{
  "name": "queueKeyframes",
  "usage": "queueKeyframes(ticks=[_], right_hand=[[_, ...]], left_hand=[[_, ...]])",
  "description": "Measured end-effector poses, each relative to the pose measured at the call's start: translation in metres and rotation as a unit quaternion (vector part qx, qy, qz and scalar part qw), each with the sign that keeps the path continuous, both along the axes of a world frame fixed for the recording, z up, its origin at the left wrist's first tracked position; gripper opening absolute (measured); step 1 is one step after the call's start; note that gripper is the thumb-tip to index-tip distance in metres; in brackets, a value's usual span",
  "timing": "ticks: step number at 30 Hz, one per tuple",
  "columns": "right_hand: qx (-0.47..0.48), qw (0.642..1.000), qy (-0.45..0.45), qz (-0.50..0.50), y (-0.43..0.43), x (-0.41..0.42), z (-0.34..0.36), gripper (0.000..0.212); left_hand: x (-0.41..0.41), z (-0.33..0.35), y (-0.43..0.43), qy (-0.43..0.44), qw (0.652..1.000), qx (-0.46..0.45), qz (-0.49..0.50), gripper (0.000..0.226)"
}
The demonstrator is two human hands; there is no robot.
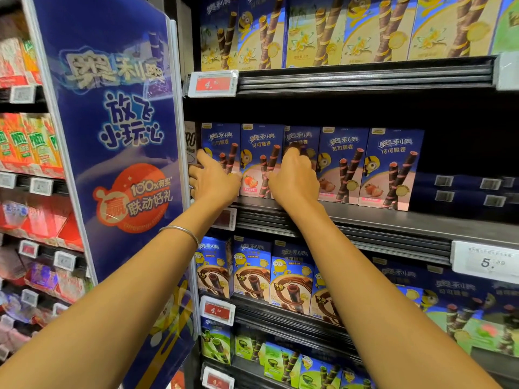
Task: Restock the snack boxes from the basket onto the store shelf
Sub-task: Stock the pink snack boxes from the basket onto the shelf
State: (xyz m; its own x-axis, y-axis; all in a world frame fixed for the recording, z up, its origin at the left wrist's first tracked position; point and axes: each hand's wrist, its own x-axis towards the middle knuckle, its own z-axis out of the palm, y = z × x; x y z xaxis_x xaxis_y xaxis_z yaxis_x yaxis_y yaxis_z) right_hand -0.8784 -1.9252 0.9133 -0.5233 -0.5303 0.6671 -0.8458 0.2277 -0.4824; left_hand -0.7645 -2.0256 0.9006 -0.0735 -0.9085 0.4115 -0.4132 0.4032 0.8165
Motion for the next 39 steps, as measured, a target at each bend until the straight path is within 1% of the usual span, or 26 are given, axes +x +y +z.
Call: queueKeyframes(ticks=[4, 8, 10, 12, 18, 21, 24, 26, 28, 29, 30, 32, 33, 35, 36, 37, 39], right_hand=[[0.001, 0.999, -0.029, 0.017, 0.003, -0.001, -0.001, 0.035], [-0.023, 0.993, -0.099, 0.059, 0.010, -0.010, -0.002, 0.031], [-0.045, 0.984, -0.145, 0.095, 0.014, -0.014, -0.002, 0.032], [-0.048, 0.975, -0.181, 0.121, 0.017, -0.016, -0.001, 0.032], [-0.053, 0.953, -0.257, 0.153, 0.020, -0.012, -0.001, 0.030], [-0.071, 0.945, -0.278, 0.157, 0.028, -0.012, -0.002, 0.029], [-0.111, 0.933, -0.307, 0.150, 0.052, -0.014, -0.002, 0.029], [-0.137, 0.921, -0.329, 0.158, 0.076, -0.014, -0.003, 0.023], [-0.169, 0.898, -0.368, 0.173, 0.102, -0.012, -0.004, 0.017], [-0.189, 0.886, -0.385, 0.176, 0.117, -0.011, -0.006, 0.019], [-0.206, 0.877, -0.397, 0.177, 0.132, -0.010, -0.010, 0.025], [-0.230, 0.864, -0.413, 0.172, 0.164, -0.008, -0.024, 0.038], [-0.236, 0.860, -0.421, 0.167, 0.181, -0.007, -0.034, 0.041], [-0.243, 0.852, -0.438, 0.149, 0.218, -0.005, -0.061, 0.042], [-0.242, 0.851, -0.447, 0.133, 0.239, -0.003, -0.080, 0.042], [-0.233, 0.852, -0.456, 0.111, 0.259, -0.003, -0.101, 0.042], [-0.184, 0.856, -0.480, 0.055, 0.298, -0.001, -0.150, 0.040]], left_hand=[[0.001, -0.001, 0.003, 0.008, 1.000, -0.008, -0.013, 0.106], [0.002, -0.001, 0.007, 0.018, 1.000, -0.003, -0.024, 0.109], [0.002, -0.001, 0.008, 0.020, 0.999, 0.000, -0.036, 0.113], [0.003, 0.000, 0.009, 0.015, 0.999, 0.003, -0.044, 0.114], [0.006, 0.004, 0.011, 0.018, 0.998, 0.018, -0.063, 0.106], [0.010, 0.004, 0.016, 0.043, 0.996, 0.018, -0.080, 0.106], [0.015, 0.002, 0.032, 0.077, 0.993, -0.011, -0.092, 0.098], [0.017, -0.002, 0.051, 0.132, 0.983, -0.054, -0.117, 0.091], [0.019, -0.010, 0.072, 0.221, 0.958, -0.082, -0.161, 0.079], [0.019, -0.015, 0.082, 0.264, 0.942, -0.085, -0.189, 0.072], [0.018, -0.022, 0.091, 0.302, 0.925, -0.082, -0.215, 0.065], [0.016, -0.041, 0.110, 0.358, 0.896, -0.041, -0.260, 0.056], [0.017, -0.054, 0.123, 0.367, 0.887, -0.016, -0.279, 0.056], [0.018, -0.088, 0.153, 0.359, 0.881, 0.016, -0.308, 0.055], [0.019, -0.110, 0.169, 0.352, 0.877, 0.027, -0.327, 0.051], [0.019, -0.136, 0.186, 0.339, 0.873, 0.042, -0.349, 0.046], [0.020, -0.193, 0.221, 0.283, 0.877, 0.100, -0.375, 0.042]])
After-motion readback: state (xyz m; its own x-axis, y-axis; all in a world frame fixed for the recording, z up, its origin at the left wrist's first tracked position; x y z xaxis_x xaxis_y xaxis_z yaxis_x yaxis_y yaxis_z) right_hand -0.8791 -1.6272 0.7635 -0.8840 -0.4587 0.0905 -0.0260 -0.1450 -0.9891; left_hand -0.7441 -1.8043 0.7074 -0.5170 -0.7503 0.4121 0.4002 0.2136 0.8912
